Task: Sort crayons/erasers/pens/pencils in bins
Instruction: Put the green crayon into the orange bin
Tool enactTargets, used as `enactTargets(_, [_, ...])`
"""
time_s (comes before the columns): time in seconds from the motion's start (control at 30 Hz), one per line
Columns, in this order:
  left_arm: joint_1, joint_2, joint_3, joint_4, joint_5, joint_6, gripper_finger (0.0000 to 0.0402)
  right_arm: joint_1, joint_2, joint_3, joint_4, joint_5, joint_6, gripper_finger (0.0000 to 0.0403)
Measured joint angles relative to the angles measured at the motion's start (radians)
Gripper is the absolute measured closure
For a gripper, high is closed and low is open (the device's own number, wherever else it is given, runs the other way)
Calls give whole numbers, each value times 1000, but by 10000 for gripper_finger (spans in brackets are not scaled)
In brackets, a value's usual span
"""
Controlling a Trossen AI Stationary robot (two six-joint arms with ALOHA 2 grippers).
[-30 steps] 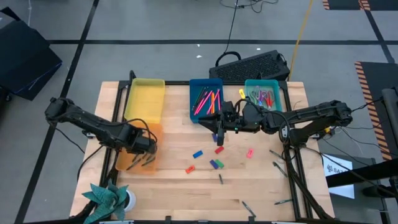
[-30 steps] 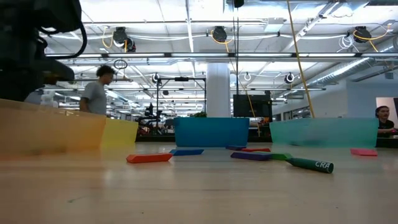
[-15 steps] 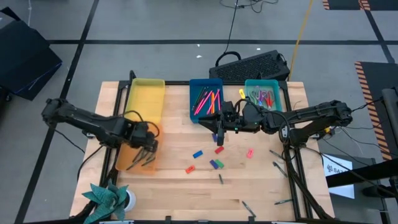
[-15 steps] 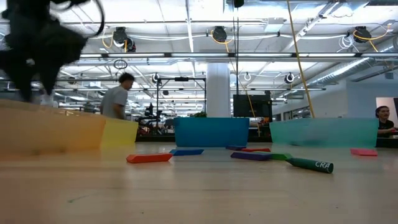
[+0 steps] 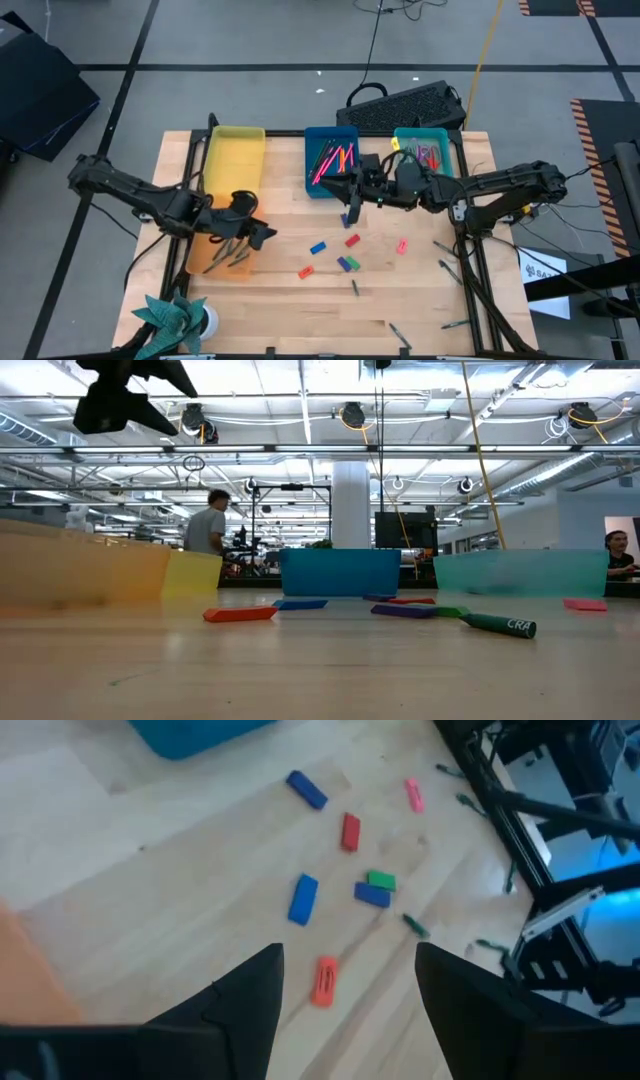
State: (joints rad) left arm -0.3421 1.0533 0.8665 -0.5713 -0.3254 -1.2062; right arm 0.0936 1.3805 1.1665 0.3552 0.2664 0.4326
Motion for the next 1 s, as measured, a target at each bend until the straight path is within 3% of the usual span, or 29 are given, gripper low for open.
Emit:
enactTargets(0.27, [-24,-65,0,-79,-49,133,172,26,0,0,-8,-151,-166,339])
enactTargets(0.33, [-24,-91,0,-94,-49,198,172,68,15,10,-56,-86,-181,339])
enactTargets(0.47, [-24,-151,0,-129,-42,317,172,163,120,134,-340,125,-184,339])
enactTargets(0.57, [-24,-186,0,-158,-19,395,172,223,230,258,-513,156,-172,339])
enactTargets(0.63, [-24,-204,0,-167,-15,441,172,255,298,334,-617,130,-123,339])
enactTargets(0.8, [-24,-218,0,-176,-15,514,172,319,418,373,-685,-99,-105,339])
enactTargets(1.0, [-24,-217,0,-176,-15,537,172,385,493,374,-886,-107,92,339])
